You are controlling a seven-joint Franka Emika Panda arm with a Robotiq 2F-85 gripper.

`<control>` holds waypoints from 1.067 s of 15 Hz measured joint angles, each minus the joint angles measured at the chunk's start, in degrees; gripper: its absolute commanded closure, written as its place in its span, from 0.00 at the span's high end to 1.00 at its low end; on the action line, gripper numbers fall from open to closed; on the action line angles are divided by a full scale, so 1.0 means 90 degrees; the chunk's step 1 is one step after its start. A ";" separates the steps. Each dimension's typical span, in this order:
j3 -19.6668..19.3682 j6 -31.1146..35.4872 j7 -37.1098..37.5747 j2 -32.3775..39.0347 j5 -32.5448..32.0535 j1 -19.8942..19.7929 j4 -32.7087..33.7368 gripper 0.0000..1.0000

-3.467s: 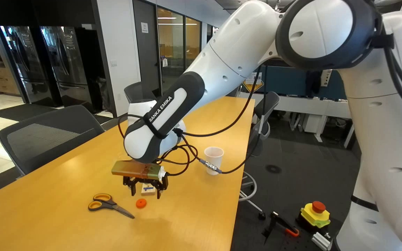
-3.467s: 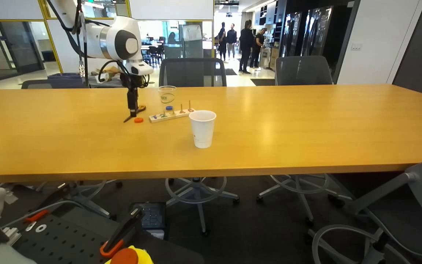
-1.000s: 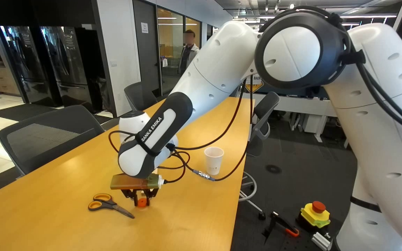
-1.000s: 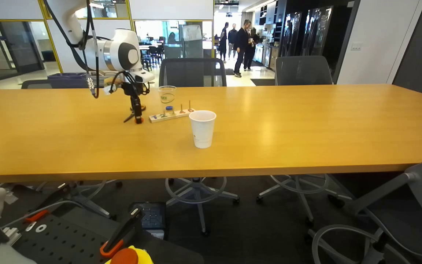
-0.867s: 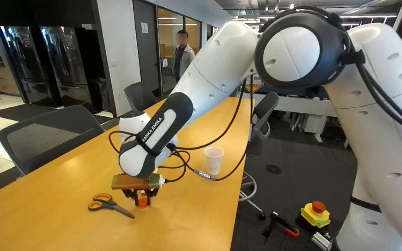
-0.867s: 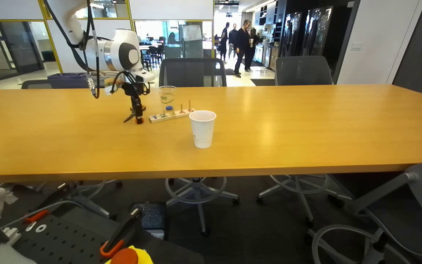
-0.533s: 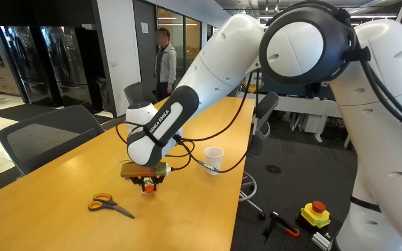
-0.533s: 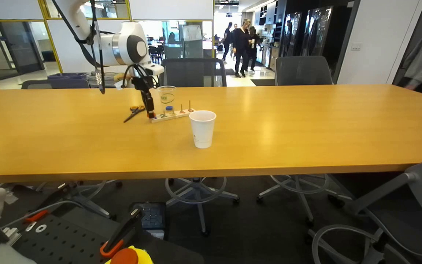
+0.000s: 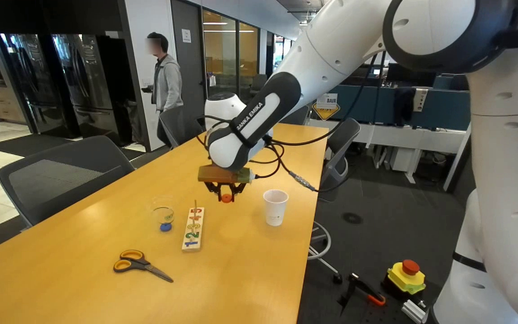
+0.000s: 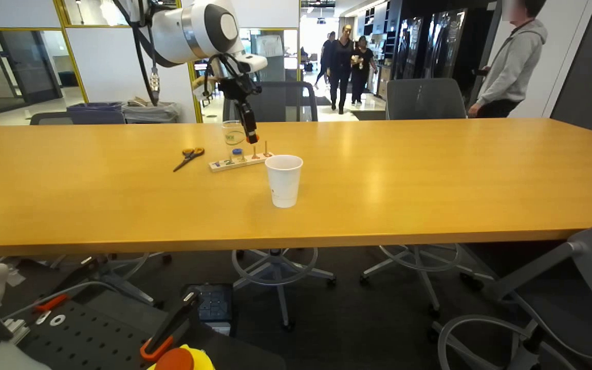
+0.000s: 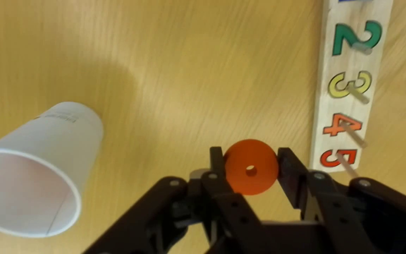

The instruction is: Put two round orange blocks in the white cup then put the blue round block in the clear cup, then put the last two round orange blocks

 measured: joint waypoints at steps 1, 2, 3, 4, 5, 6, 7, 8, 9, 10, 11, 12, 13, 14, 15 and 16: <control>-0.0039 0.0000 -0.0018 -0.0161 -0.0078 -0.0135 -0.0123 0.23; -0.0060 -0.0001 -0.0038 -0.0304 -0.0146 -0.0268 -0.0233 0.23; -0.0073 -0.0002 -0.0058 -0.0434 -0.0215 -0.0395 -0.0337 0.23; -0.0079 -0.0004 -0.0076 -0.0549 -0.0281 -0.0508 -0.0433 0.23; -0.0082 -0.0015 -0.0088 -0.0652 -0.0356 -0.0610 -0.0523 0.23; -0.0082 -0.0036 -0.0105 -0.0741 -0.0410 -0.0697 -0.0606 0.23; -0.0082 -0.0055 -0.0119 -0.0816 -0.0452 -0.0773 -0.0681 0.23; -0.0082 -0.0075 -0.0131 -0.0881 -0.0477 -0.0840 -0.0751 0.23; -0.0081 -0.0098 -0.0144 -0.0934 -0.0494 -0.0899 -0.0812 0.23; -0.0081 -0.0125 -0.0149 -0.0979 -0.0523 -0.0954 -0.0867 0.23; -0.0081 -0.0167 -0.0149 -0.1014 -0.0561 -0.1007 -0.0913 0.23; -0.0081 -0.0214 -0.0150 -0.1042 -0.0588 -0.1060 -0.0956 0.23; -0.0081 -0.0276 -0.0160 -0.1064 -0.0597 -0.1111 -0.0996 0.23; -0.0080 -0.0316 -0.0172 -0.1075 -0.0600 -0.1160 -0.1037 0.23; -0.0080 -0.0342 -0.0180 -0.1079 -0.0602 -0.1204 -0.1074 0.23; -0.0080 -0.0367 -0.0192 -0.1080 -0.0603 -0.1242 -0.1112 0.23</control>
